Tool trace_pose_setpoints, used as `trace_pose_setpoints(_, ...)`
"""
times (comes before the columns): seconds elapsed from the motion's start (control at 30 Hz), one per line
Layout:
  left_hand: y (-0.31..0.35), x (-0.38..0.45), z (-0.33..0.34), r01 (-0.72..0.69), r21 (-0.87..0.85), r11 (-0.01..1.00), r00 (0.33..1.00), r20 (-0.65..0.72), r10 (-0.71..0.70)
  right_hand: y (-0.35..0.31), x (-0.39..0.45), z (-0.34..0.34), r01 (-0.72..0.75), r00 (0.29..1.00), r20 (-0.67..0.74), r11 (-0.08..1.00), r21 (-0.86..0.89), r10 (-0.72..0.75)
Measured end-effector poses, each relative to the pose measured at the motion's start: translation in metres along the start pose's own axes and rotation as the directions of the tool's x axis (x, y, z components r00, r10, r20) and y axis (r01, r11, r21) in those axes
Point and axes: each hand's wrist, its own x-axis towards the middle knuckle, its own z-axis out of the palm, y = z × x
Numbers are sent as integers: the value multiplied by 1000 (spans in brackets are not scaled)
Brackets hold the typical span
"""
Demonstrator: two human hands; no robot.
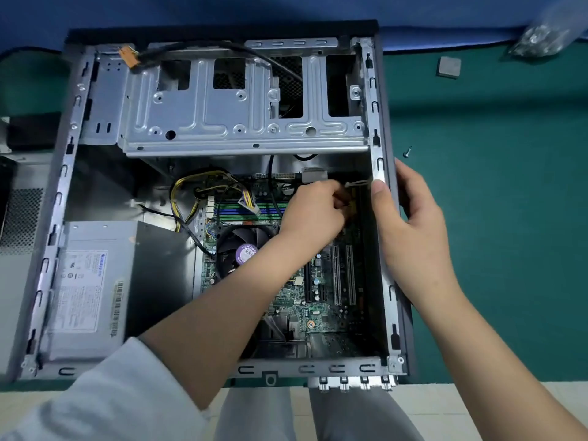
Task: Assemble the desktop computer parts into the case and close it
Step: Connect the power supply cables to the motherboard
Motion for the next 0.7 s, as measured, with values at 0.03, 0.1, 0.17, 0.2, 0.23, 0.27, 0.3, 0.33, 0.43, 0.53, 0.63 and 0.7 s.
trace_pose_setpoints(0.03,0,1,3,9,-36,999,1000,0,-9,0,0,0,-4,1000,-1,1000,11,4)
trace_pose_setpoints(0.1,-1,2,6,8,-51,999,1000,-16,-9,-1,0,1,-7,1000,-5,1000,18,7)
trace_pose_setpoints(0.17,-3,3,9,-5,-33,999,1000,-31,4,-1,1,0,-8,1000,-5,1000,23,9)
trace_pose_setpoints(0.2,-5,3,10,-10,-28,1000,1000,-25,9,-2,0,0,-10,1000,-5,1000,28,10)
trace_pose_setpoints(0.23,-6,3,12,-13,-23,1000,1000,-17,13,-2,0,0,-10,1000,-5,999,33,10)
trace_pose_setpoints(0.27,-7,2,13,-12,-21,1000,1000,-14,12,-1,1,0,-12,1000,-2,999,38,12)
trace_pose_setpoints(0.3,-9,2,14,-8,-21,1000,1000,-16,8,-1,1,0,-16,1000,2,999,43,16)
trace_pose_setpoints(0.33,-10,3,14,-3,-26,1000,1000,-23,3,-1,1,0,-21,1000,9,999,49,21)
trace_pose_setpoints(0.43,-11,4,14,4,-25,1000,999,-45,-5,-1,1,-1,-29,999,18,998,63,28)
trace_pose_setpoints(0.53,-10,3,14,6,-11,1000,999,-53,-7,-1,0,-1,-22,1000,14,999,49,21)
trace_pose_setpoints(0.63,-9,1,14,-15,7,1000,998,-68,16,-2,0,-1,-22,1000,14,998,51,21)
trace_pose_setpoints(0.7,-8,0,14,-48,41,998,996,-68,51,-1,0,-1,-23,1000,17,998,61,22)
